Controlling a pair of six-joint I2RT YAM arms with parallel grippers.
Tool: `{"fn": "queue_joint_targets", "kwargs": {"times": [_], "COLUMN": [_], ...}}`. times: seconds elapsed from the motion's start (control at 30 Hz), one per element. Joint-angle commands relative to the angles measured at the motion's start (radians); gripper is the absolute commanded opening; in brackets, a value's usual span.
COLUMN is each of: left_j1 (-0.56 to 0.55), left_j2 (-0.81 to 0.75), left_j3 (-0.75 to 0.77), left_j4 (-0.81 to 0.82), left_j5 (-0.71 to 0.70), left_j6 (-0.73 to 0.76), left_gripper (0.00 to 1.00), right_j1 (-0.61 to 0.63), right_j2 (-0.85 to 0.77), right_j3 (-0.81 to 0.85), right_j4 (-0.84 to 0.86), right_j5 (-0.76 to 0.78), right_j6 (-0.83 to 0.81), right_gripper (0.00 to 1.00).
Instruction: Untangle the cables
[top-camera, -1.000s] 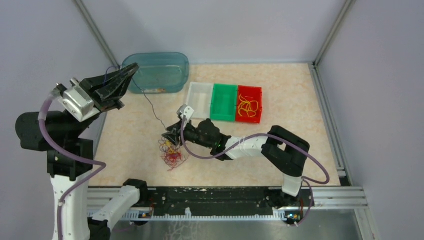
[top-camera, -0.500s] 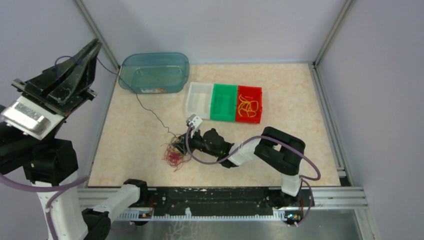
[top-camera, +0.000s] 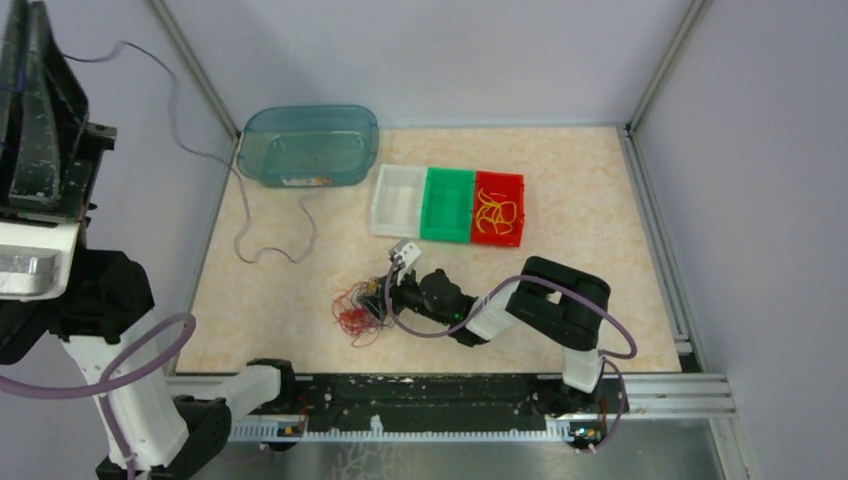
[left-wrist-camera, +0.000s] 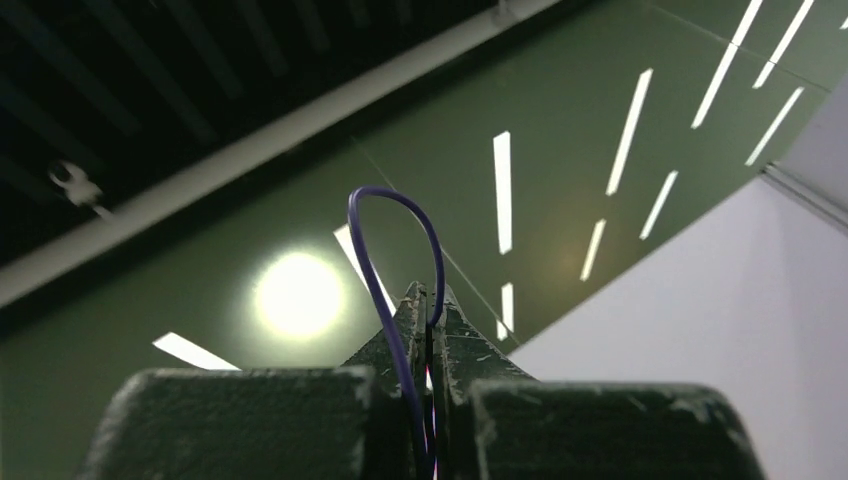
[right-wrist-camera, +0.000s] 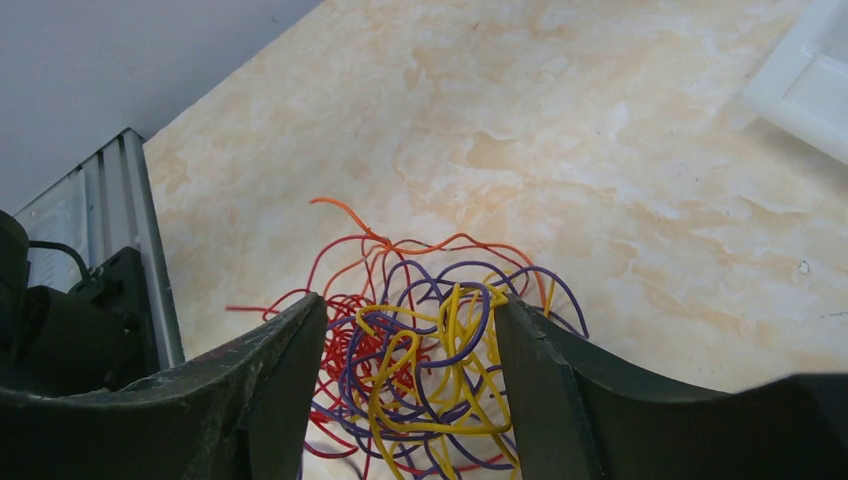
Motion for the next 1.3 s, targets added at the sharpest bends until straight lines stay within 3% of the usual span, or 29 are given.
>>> {"fn": "queue_joint_targets", "kwargs": {"times": [0.0, 0.17, 0.27, 0.4, 0.5, 0.57, 0.83, 1.07, 1.27], "left_j1": [0.031, 0.074, 0.097, 0.119, 0.131, 0.134, 0.146, 0.158, 0.166], "left_j2": [0.046, 0.073, 0.036, -0.011, -0.054, -0.076, -0.117, -0.134, -0.142], "left_j3": [0.111, 0.178, 0.121, 0.038, -0.051, -0.105, -0.187, -0.229, -0.245], "left_j4": [0.158, 0.142, 0.132, 0.052, 0.032, 0.019, -0.038, -0.051, -0.034], "left_j5": [-0.025, -0.001, 0.053, 0.16, 0.228, 0.272, 0.334, 0.361, 0.374], "left_j6": [0.049, -0.005, -0.055, -0.123, -0.186, -0.223, -0.434, -0.558, -0.604], "left_gripper": [0.0, 0.0, 0.0, 0.0, 0.0, 0.0, 0.0, 0.0, 0.0], "right_j1": [0.009, 0.01, 0.01, 0.01, 0.009, 0.009, 0.01, 0.01, 0.01], "right_j2": [-0.039, -0.046, -0.104, -0.268, -0.37, -0.422, -0.521, -0.45, -0.38], "right_j3": [-0.013, -0.024, -0.039, 0.011, 0.065, 0.092, 0.256, 0.408, 0.52], "right_j4": [0.084, 0.095, 0.104, 0.025, -0.042, -0.078, -0.176, -0.203, -0.29], "right_j5": [0.021, 0.021, 0.049, 0.038, -0.007, -0.058, -0.281, -0.449, -0.461], "right_j6": [0.018, 0.02, -0.004, -0.077, -0.115, -0.13, -0.147, -0.077, -0.119], "right_gripper": [0.64, 0.64, 0.67, 0.76, 0.91, 0.93, 0.93, 0.89, 0.86]}}
